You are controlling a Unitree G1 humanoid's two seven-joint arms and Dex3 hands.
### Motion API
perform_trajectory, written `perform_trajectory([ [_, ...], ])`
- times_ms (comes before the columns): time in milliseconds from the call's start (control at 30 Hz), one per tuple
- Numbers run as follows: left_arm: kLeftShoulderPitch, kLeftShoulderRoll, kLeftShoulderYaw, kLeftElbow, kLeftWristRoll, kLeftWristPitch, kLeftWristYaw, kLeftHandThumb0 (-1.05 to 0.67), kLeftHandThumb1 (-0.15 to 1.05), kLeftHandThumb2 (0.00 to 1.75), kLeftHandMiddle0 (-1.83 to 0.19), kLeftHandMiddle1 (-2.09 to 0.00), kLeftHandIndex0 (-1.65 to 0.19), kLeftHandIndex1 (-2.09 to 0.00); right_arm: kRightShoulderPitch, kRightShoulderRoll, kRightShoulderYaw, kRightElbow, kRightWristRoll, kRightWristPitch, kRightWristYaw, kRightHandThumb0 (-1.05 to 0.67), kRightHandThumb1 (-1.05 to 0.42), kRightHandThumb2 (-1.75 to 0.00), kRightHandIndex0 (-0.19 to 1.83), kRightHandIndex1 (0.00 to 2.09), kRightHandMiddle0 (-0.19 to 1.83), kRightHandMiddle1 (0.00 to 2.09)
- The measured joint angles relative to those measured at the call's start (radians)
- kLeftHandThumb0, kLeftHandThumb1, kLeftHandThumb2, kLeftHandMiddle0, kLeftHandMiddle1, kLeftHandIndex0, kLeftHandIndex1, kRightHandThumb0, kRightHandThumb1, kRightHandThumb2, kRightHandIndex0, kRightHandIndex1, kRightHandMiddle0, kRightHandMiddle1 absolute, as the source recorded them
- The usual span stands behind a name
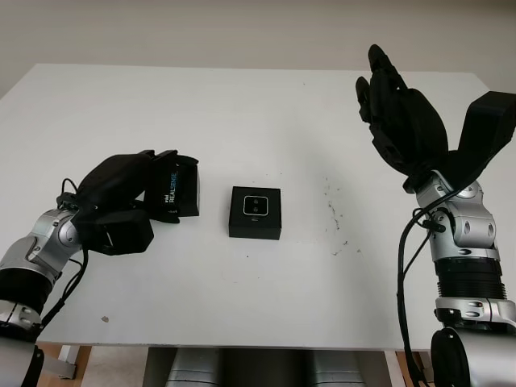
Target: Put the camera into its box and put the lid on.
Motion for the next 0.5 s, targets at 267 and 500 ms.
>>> perform_trajectory([
  [267, 0.025, -0.001, 0.045, -0.115, -0.126, 0.081, -0.12, -0.09, 0.99, 0.05, -0.24, -1.48, -0.26, -1.3, 0.0, 0.001, 0.007, -0.001, -0.001, -0.001, 0.01, -0.81, -1.05, -0.6, -0.19, 0.0, -0.19, 0.0],
  [500, 0.036, -0.005, 0.099, -0.227, -0.247, 0.204, -0.235, -0.09, 0.97, 0.05, -0.33, -1.3, -0.29, -1.32, 0.0, 0.004, 0.008, -0.001, 0.0, -0.004, 0.002, -0.81, -1.05, -0.58, -0.19, 0.0, -0.19, 0.0],
])
